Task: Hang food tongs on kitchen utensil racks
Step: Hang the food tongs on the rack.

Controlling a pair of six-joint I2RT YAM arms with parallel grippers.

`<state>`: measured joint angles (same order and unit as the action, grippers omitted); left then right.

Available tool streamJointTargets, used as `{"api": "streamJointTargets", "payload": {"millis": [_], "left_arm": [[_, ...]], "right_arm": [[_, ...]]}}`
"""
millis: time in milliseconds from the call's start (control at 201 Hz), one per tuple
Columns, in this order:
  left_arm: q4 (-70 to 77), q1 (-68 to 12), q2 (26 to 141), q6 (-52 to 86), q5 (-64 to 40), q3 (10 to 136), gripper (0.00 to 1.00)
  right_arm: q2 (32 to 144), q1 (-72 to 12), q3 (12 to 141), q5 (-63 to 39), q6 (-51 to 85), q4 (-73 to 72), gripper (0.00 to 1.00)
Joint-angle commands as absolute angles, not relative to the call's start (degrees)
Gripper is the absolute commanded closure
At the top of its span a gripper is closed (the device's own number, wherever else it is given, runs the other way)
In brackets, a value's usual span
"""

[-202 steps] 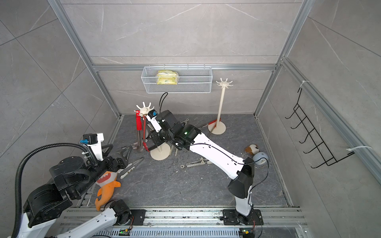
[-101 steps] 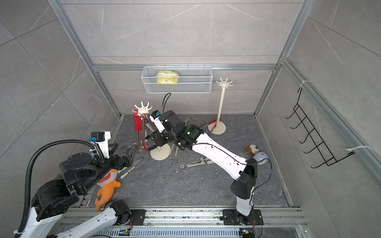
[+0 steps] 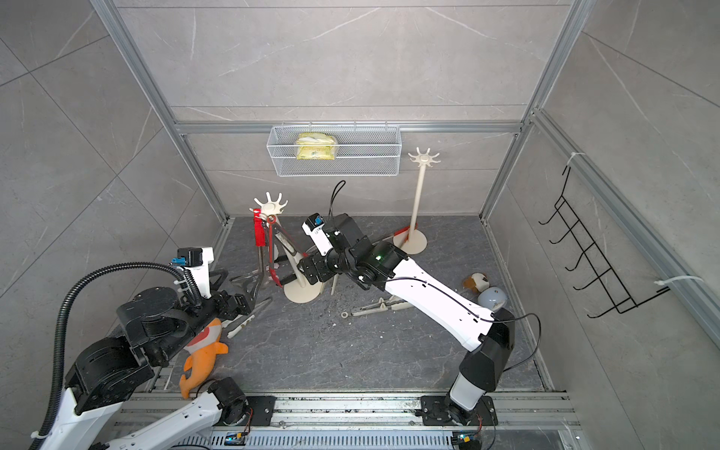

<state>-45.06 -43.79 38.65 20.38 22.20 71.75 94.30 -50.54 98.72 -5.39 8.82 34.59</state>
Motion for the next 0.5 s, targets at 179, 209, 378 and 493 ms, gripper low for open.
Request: {"api": "streamJointTargets", "payload": {"millis": [179,209,378,493], "left_arm": [[-42.1,-43.9,38.5,18.6,22.2,71.4,0.01],[-42.0,-43.9,38.4,18.5,22.5,71.4,0.0],[-41.9,-43.9,38.3,18.0,23.1,71.4,0.0],[-42.4,-43.9,38.5,17.8,23.4,71.6,0.01]], "right_arm": [[88.2,-48.3,92.7,-10.1,4.7,35.9,0.02],[87.7,-48.0,92.1,-10.5,4.5,36.2,0.01],[85.4,-46.4,89.0,-12.8,3.1,39.4,0.0],[83.9,-45.6,87.1,-12.9,2.6,41.3,0.0]]}}
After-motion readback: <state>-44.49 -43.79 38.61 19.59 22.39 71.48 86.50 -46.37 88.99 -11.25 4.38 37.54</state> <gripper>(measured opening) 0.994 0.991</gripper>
